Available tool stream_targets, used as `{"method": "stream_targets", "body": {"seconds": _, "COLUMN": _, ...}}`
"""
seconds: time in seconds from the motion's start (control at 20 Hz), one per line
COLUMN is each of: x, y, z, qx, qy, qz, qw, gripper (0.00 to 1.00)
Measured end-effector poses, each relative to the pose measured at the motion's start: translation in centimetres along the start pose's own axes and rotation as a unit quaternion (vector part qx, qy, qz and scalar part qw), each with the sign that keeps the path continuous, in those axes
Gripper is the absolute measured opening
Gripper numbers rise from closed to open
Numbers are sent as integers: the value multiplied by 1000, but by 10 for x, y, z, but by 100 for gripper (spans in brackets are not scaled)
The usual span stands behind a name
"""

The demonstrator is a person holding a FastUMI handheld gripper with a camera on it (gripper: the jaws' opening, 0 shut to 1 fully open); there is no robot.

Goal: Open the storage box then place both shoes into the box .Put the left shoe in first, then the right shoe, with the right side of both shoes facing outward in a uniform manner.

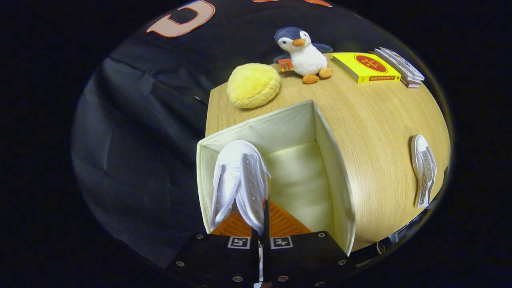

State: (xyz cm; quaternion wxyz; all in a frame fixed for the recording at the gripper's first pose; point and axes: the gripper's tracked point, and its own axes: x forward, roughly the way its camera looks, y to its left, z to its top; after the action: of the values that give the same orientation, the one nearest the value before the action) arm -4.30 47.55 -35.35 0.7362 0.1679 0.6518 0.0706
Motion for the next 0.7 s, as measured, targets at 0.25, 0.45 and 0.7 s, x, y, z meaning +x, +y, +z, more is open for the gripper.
{"method": "stream_targets", "body": {"seconds": 0.25, "x": -8, "y": 27, "z": -9, "qx": 16, "qy": 28, "qz": 99, "qw": 995, "gripper": 36}}
{"method": "stream_targets", "body": {"seconds": 0.45, "x": -42, "y": 20, "z": 5, "qx": -20, "qy": -9, "qz": 128, "qw": 991, "gripper": 60}}
{"method": "stream_targets", "body": {"seconds": 0.7, "x": -92, "y": -24, "z": 16, "qx": -76, "qy": -59, "qz": 136, "qw": 986, "gripper": 87}}
